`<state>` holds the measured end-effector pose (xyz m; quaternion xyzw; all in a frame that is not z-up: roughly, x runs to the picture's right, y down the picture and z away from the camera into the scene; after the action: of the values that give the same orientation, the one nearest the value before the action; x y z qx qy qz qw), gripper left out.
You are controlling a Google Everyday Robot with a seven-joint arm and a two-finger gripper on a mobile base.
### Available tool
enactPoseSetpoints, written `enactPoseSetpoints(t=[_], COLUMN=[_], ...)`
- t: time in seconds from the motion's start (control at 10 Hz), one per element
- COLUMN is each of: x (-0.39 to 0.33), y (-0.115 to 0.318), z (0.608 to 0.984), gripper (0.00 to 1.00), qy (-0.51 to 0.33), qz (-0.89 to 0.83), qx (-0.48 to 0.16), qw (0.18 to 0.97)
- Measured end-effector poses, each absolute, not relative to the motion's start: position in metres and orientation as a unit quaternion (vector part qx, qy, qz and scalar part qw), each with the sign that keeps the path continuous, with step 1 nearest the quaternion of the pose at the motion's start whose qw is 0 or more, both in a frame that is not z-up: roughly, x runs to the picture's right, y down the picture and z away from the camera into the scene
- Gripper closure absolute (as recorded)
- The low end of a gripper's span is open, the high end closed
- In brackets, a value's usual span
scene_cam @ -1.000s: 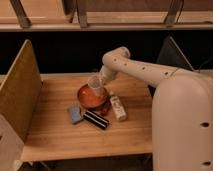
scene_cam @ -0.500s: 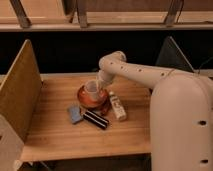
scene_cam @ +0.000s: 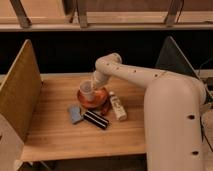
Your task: Place the ceramic cup in the ceramic bowl
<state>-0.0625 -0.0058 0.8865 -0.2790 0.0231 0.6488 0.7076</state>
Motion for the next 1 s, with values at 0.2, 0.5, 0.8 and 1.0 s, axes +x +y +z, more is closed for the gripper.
enactPoseSetpoints(t=[0.2, 0.5, 0.8, 1.0], x=[-0.0604, -0.0627, -0.0628, -0.0628], y=[-0.0057, -0.0056, -0.0055, -0.0056], z=[0.8868, 0.8865, 0.8866, 0.8865], gripper=[0.99, 0.73, 0.45, 0.26], qy=[0.024, 0.023, 0.023, 0.023], qz=[0.65, 0.649, 0.649, 0.649], qx=[-0.279, -0.279, -0.279, -0.279], qw=[0.707, 0.708, 0.708, 0.708])
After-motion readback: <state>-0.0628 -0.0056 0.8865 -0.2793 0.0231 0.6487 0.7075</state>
